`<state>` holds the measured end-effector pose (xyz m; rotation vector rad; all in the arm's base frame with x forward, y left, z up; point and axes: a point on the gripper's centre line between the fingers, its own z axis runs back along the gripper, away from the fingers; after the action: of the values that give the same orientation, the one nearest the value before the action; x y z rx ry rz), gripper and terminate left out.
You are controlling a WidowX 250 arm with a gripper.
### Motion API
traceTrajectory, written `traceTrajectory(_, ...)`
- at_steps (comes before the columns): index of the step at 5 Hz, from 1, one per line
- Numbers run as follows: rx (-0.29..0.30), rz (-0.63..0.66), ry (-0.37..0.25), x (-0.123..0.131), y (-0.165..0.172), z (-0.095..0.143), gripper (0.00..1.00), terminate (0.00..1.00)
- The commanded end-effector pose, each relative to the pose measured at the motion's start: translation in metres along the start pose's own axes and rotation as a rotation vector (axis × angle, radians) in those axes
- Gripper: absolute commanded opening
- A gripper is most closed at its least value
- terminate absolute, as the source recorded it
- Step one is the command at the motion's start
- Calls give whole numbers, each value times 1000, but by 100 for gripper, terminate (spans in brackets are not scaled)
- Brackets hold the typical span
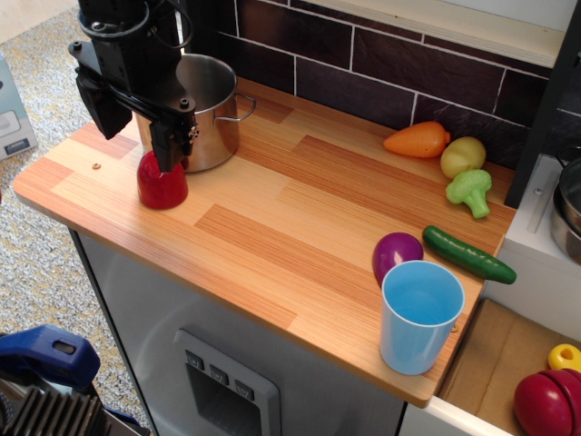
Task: Put sweet potato in pot
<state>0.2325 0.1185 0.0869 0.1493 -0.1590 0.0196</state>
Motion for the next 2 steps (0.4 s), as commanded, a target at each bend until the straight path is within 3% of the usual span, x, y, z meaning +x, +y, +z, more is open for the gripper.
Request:
traceTrajectory(1,0,0,0,0,0,0,100,0)
traceTrajectory(2,40,21,-38,8,7,-4,100,0)
